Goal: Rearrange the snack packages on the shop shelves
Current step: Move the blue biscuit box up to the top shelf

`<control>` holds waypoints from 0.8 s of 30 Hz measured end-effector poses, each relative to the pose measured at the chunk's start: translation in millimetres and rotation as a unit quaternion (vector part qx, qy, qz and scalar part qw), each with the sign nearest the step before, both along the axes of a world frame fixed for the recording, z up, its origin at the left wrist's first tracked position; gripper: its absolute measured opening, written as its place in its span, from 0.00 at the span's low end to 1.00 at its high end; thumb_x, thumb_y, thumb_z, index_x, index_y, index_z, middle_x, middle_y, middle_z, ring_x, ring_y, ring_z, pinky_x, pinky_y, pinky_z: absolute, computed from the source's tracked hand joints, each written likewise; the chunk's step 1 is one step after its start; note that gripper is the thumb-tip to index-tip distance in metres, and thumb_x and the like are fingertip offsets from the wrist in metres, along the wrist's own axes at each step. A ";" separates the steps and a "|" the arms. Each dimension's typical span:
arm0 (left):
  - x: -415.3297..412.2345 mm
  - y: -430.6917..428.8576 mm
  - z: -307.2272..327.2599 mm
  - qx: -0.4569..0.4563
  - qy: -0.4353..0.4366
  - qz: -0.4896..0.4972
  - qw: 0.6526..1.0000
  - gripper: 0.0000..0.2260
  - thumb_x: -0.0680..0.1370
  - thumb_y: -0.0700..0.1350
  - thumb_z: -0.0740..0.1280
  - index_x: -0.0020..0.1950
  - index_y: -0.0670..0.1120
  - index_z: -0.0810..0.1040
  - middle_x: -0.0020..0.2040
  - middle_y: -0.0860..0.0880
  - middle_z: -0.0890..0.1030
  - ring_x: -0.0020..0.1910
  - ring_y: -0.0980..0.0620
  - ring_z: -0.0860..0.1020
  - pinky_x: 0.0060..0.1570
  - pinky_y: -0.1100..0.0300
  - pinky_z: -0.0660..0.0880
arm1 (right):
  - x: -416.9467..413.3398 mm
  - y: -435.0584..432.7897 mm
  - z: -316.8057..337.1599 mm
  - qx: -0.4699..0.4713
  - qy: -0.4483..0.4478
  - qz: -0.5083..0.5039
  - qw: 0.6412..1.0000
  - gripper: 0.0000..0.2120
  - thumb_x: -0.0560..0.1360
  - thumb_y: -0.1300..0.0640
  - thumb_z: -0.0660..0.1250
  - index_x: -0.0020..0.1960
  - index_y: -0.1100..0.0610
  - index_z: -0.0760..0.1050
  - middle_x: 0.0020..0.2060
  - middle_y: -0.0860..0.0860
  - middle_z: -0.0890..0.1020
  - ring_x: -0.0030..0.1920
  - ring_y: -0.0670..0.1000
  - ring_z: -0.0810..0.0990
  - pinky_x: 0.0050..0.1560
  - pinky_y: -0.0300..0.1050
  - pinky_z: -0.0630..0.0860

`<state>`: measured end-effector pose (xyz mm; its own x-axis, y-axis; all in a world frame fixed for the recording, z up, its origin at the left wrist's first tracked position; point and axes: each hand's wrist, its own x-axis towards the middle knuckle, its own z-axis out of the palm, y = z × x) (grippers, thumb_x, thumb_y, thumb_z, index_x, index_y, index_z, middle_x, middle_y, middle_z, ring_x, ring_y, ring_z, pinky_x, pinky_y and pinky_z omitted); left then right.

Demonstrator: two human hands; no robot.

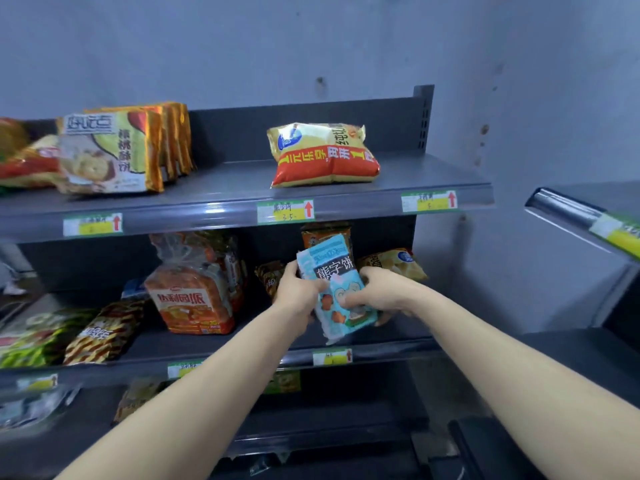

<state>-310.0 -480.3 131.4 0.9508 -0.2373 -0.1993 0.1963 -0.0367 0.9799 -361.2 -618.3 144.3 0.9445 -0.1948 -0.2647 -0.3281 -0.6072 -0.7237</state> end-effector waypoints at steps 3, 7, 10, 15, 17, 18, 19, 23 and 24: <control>-16.9 -1.5 15.5 0.022 -0.031 -0.034 0.999 0.18 0.76 0.35 0.66 0.60 0.51 0.67 0.54 0.47 0.80 0.45 0.48 0.82 0.34 0.55 0.78 | -17.1 -0.5 15.1 -0.009 -0.004 0.007 1.000 0.14 0.72 0.51 0.71 0.54 0.52 0.71 0.46 0.48 0.82 0.44 0.47 0.83 0.44 0.48 0.82; -31.7 -6.9 28.5 0.034 -0.071 -0.035 0.996 0.19 0.75 0.36 0.68 0.62 0.48 0.67 0.55 0.46 0.80 0.49 0.47 0.82 0.43 0.51 0.80 | -36.5 -5.5 29.9 0.013 -0.036 -0.001 0.999 0.15 0.72 0.51 0.72 0.54 0.52 0.70 0.48 0.48 0.83 0.46 0.48 0.83 0.45 0.50 0.82; -38.9 -11.8 37.5 0.033 -0.082 -0.031 0.996 0.14 0.75 0.39 0.68 0.59 0.43 0.70 0.54 0.44 0.81 0.47 0.48 0.82 0.40 0.54 0.80 | -45.2 -10.1 39.6 0.031 -0.067 -0.013 0.997 0.16 0.72 0.52 0.72 0.55 0.52 0.70 0.49 0.49 0.83 0.46 0.48 0.83 0.45 0.51 0.82; -44.9 -18.1 55.8 0.002 -0.122 -0.043 0.992 0.13 0.75 0.37 0.69 0.59 0.41 0.74 0.53 0.45 0.82 0.47 0.47 0.82 0.43 0.52 0.81 | -48.5 -17.7 53.4 0.057 -0.122 -0.034 0.990 0.15 0.71 0.52 0.73 0.53 0.51 0.70 0.47 0.48 0.83 0.45 0.48 0.84 0.41 0.48 0.82; -44.9 -19.0 63.5 -0.015 -0.138 -0.053 0.989 0.14 0.74 0.35 0.69 0.59 0.42 0.74 0.53 0.45 0.82 0.48 0.48 0.82 0.43 0.53 0.81 | -46.8 -20.4 58.3 0.078 -0.142 -0.043 0.986 0.17 0.70 0.53 0.74 0.55 0.52 0.71 0.49 0.48 0.83 0.47 0.49 0.84 0.44 0.51 0.83; -44.4 -19.2 67.7 -0.021 -0.148 -0.058 0.987 0.15 0.74 0.34 0.68 0.59 0.42 0.74 0.53 0.46 0.82 0.47 0.49 0.82 0.42 0.55 0.81 | -45.4 -21.4 61.2 0.084 -0.155 -0.047 0.983 0.18 0.70 0.53 0.74 0.56 0.52 0.71 0.49 0.48 0.83 0.48 0.50 0.84 0.46 0.53 0.82; -43.2 -19.7 72.1 -0.027 -0.158 -0.062 0.985 0.15 0.74 0.34 0.68 0.59 0.43 0.74 0.53 0.46 0.82 0.47 0.50 0.82 0.40 0.58 0.80 | -43.7 -22.1 64.4 0.084 -0.169 -0.049 0.981 0.19 0.70 0.53 0.75 0.57 0.52 0.71 0.50 0.48 0.83 0.48 0.49 0.83 0.48 0.53 0.82; -34.2 -22.3 89.9 -0.048 -0.198 -0.070 0.977 0.18 0.73 0.33 0.68 0.61 0.46 0.73 0.52 0.48 0.81 0.47 0.52 0.81 0.42 0.59 0.80 | -33.2 -23.7 78.4 0.073 -0.220 -0.054 0.971 0.20 0.69 0.52 0.75 0.58 0.51 0.72 0.52 0.47 0.82 0.50 0.48 0.82 0.50 0.51 0.81; -31.1 -22.9 93.9 -0.054 -0.205 -0.070 0.975 0.19 0.74 0.33 0.68 0.61 0.47 0.73 0.52 0.47 0.81 0.49 0.50 0.81 0.46 0.55 0.80 | -29.8 -23.7 82.5 0.067 -0.231 -0.057 0.969 0.20 0.69 0.52 0.75 0.57 0.51 0.71 0.51 0.47 0.82 0.50 0.48 0.82 0.51 0.52 0.81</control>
<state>-341.0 -503.2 225.3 0.9019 -0.3696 0.2236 -0.2115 0.0735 0.9746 -391.1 -642.0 226.8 0.9426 -0.2976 0.1516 -0.0090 -0.4764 -0.8792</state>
